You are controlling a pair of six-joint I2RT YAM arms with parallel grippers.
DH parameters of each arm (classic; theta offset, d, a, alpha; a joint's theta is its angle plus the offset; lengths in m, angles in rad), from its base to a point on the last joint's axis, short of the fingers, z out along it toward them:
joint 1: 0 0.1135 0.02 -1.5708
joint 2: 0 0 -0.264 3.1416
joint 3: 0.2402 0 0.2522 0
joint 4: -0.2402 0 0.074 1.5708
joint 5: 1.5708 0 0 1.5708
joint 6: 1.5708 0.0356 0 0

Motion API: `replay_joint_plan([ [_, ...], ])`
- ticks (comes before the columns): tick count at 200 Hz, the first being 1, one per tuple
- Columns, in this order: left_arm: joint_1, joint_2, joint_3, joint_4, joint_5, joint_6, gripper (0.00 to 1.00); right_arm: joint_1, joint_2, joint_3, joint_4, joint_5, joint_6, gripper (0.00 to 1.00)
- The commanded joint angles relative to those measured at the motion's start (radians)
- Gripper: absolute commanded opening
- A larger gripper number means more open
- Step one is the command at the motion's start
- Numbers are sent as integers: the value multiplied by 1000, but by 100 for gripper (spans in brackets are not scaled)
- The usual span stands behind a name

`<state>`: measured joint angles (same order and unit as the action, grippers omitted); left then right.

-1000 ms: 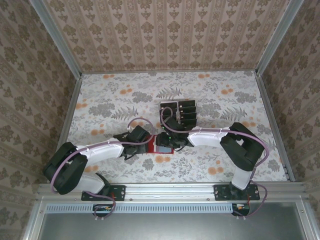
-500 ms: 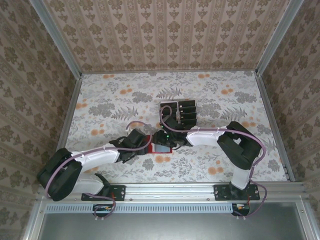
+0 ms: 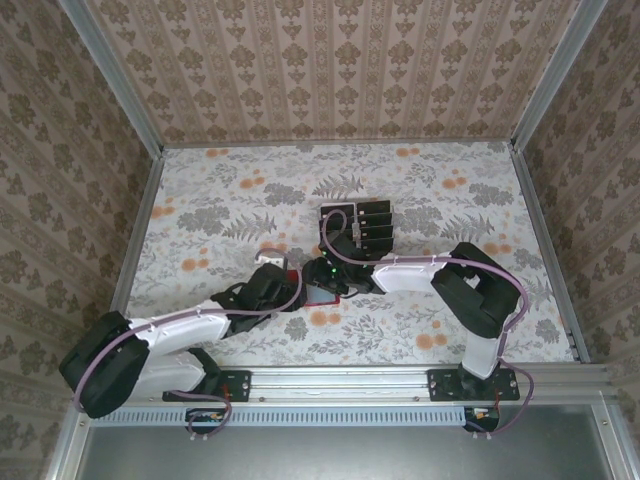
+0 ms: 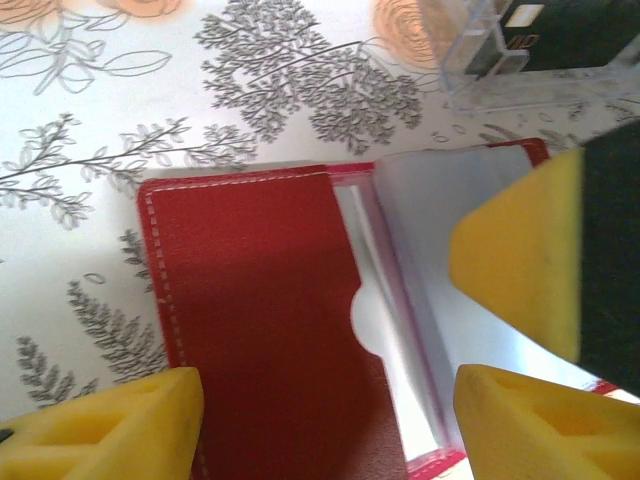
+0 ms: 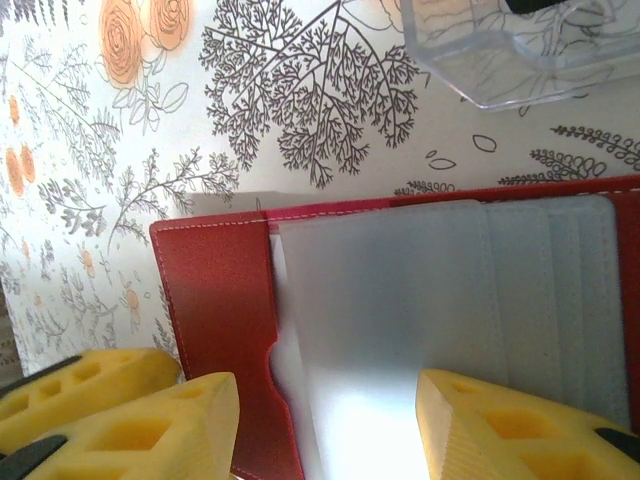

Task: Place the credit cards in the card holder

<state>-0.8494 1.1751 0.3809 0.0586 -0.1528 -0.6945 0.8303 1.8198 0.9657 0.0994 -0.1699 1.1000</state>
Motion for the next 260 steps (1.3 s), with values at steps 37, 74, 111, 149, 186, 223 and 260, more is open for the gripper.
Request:
replay_joint_plan([
  [37, -25, 36, -13, 70, 3, 17, 69, 12, 25, -17, 46, -20, 57, 51],
  [74, -35, 28, -13, 38, -37, -4, 69, 12, 10, -9, 19, -12, 33, 51],
  [111, -33, -32, -17, -68, -144, -47, 59, 10, -60, 48, -120, 43, -86, 52],
  [149, -5, -3, 7, -162, -175, -85, 46, 10, -65, 146, -299, 104, -225, 52],
  [186, 15, 80, 34, -159, -152, -76, 42, 9, -41, 193, -385, 137, -298, 52],
  [223, 23, 147, 59, -124, -133, -42, 41, 9, -18, 206, -408, 141, -332, 52],
  [260, 34, 182, 73, -80, -101, -11, 40, 9, 4, 216, -414, 141, -339, 52],
])
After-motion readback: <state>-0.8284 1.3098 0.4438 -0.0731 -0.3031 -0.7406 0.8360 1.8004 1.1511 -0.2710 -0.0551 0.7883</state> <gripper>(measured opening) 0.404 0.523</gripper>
